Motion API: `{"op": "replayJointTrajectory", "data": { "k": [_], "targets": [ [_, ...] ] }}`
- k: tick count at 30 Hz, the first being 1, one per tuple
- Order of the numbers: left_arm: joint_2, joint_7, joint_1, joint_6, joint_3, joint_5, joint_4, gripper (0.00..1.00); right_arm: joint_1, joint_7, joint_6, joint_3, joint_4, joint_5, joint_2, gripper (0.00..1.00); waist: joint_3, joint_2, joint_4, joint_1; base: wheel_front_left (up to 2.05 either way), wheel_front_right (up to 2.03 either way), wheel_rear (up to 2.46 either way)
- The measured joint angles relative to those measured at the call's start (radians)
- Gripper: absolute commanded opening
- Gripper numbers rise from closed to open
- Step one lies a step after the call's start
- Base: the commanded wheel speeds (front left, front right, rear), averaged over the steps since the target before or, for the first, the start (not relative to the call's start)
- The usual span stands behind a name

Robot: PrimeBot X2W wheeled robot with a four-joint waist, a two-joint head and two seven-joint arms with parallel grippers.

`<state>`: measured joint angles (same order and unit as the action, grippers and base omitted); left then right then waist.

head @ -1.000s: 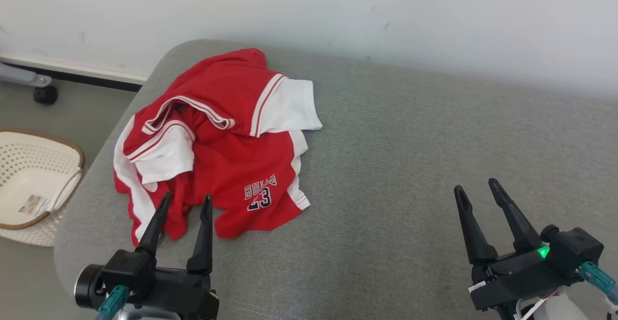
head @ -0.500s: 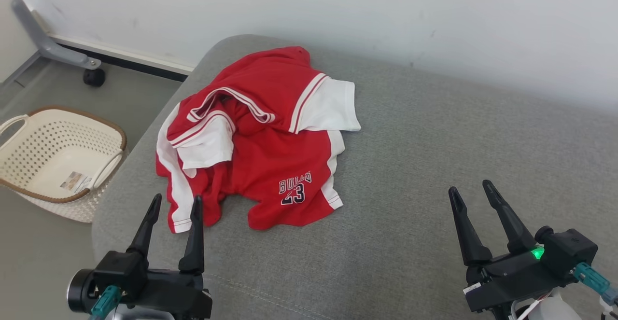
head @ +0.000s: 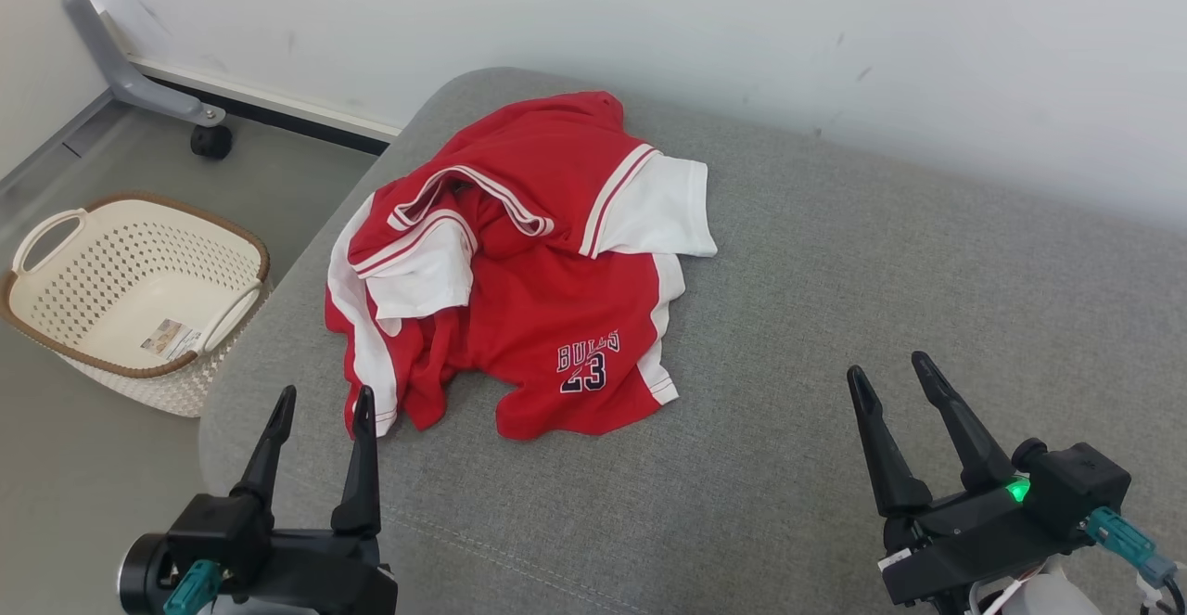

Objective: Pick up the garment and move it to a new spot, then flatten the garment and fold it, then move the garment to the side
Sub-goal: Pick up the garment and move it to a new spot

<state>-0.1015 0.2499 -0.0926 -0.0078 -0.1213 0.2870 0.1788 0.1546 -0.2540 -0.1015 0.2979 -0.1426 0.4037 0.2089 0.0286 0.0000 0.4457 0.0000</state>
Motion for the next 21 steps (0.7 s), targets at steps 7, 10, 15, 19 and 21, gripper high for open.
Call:
{"op": "replayJointTrajectory", "data": {
  "k": [7, 10, 15, 19, 21],
  "targets": [
    [-0.001, 0.000, -0.001, -0.002, 0.018, 0.000, -0.015, 1.00, 0.001, 0.000, -0.004, 0.007, 0.002, -0.009, -0.005, 1.00, 0.006, 0.0000, -0.002, 0.0000, 0.00, 0.00, 0.00],
    [-0.013, 0.000, -0.010, -0.021, 0.026, 0.004, -0.022, 1.00, 0.004, 0.000, -0.004, 0.011, 0.006, -0.016, -0.006, 1.00, 0.017, 0.0000, -0.009, 0.0000, 0.00, 0.00, 0.00],
    [-0.034, -0.001, -0.076, -0.055, 0.048, 0.039, -0.012, 1.00, 0.024, 0.000, -0.005, 0.017, 0.015, -0.028, -0.006, 1.00, 0.044, 0.0001, -0.027, 0.0000, 0.00, 0.00, 0.00],
    [-0.068, -0.020, -0.159, -0.066, 0.082, 0.083, 0.006, 1.00, 0.036, -0.002, -0.006, 0.022, 0.022, -0.035, -0.006, 1.00, 0.073, 0.0001, -0.048, 0.0000, 0.00, 0.00, 0.00],
    [-0.079, -0.036, -0.198, -0.073, 0.093, 0.101, 0.010, 1.00, 0.053, -0.002, -0.006, 0.026, 0.026, -0.036, -0.006, 1.00, 0.089, 0.0001, -0.060, 0.0000, 0.00, 0.00, 0.00]
  ]
}}
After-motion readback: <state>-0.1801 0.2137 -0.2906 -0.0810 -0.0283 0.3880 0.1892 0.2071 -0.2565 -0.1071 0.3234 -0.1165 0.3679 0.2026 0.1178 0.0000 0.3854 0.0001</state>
